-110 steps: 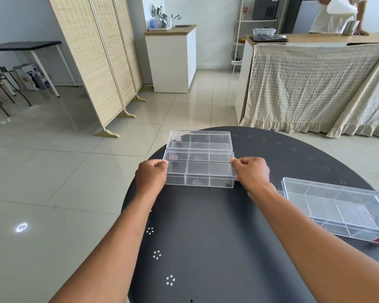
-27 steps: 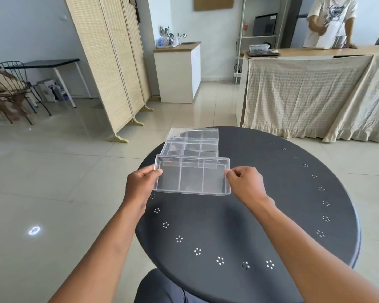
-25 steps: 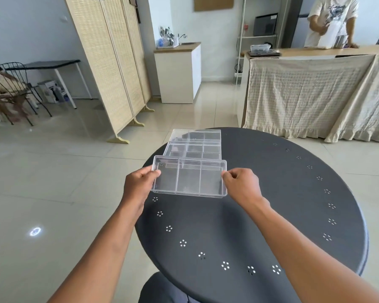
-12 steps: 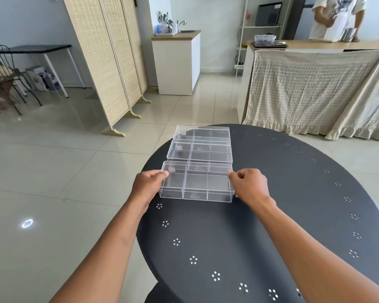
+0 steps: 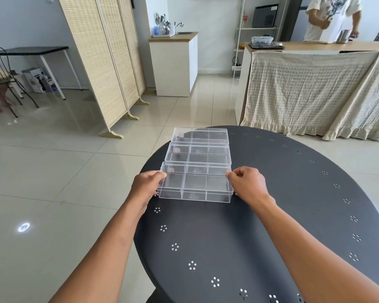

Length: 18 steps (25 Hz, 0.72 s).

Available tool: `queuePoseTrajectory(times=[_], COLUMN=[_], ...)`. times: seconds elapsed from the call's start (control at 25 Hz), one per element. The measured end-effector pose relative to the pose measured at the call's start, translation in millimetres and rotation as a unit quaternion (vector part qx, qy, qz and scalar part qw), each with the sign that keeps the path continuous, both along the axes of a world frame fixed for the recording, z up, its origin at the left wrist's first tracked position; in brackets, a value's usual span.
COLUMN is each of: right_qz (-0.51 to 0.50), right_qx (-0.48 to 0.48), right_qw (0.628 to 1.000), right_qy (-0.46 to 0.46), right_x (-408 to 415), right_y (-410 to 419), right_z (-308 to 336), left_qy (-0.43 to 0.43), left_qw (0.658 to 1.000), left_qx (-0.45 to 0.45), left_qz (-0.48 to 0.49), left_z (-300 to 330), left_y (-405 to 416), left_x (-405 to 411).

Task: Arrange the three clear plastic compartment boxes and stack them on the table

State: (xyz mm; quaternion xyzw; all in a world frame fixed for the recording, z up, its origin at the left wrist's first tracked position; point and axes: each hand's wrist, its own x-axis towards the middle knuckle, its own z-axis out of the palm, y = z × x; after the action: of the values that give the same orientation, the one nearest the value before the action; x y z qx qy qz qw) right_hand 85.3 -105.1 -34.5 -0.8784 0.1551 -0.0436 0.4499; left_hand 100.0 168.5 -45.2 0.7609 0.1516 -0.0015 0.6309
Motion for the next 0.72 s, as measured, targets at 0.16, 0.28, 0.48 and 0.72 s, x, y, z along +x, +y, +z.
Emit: queuePoseTrajectory(times=[0.16, 0.28, 0.48, 0.72], right_qz=[0.049, 0.062, 0.061, 0.062], right_qx=[0.016, 0.035, 0.032, 0.053], right_qw=[0.999, 0.997, 0.997, 0.996], right_qy=[-0.009, -0.008, -0.025, -0.03], right_x=[4, 4, 8, 4], right_y=[-3, -1, 0, 3], right_z=[0, -2, -10, -8], left_qy=[-0.021, -0.017, -0.032, -0.04], left_qw=[0.999, 0.999, 0.999, 0.998], left_qx=[-0.018, -0.023, -0.009, -0.026], left_qz=[-0.029, -0.034, -0.037, -0.035], left_z=[0, 1, 3, 5], left_y=[-1, -6, -14, -11], left_x=[7, 13, 15, 11])
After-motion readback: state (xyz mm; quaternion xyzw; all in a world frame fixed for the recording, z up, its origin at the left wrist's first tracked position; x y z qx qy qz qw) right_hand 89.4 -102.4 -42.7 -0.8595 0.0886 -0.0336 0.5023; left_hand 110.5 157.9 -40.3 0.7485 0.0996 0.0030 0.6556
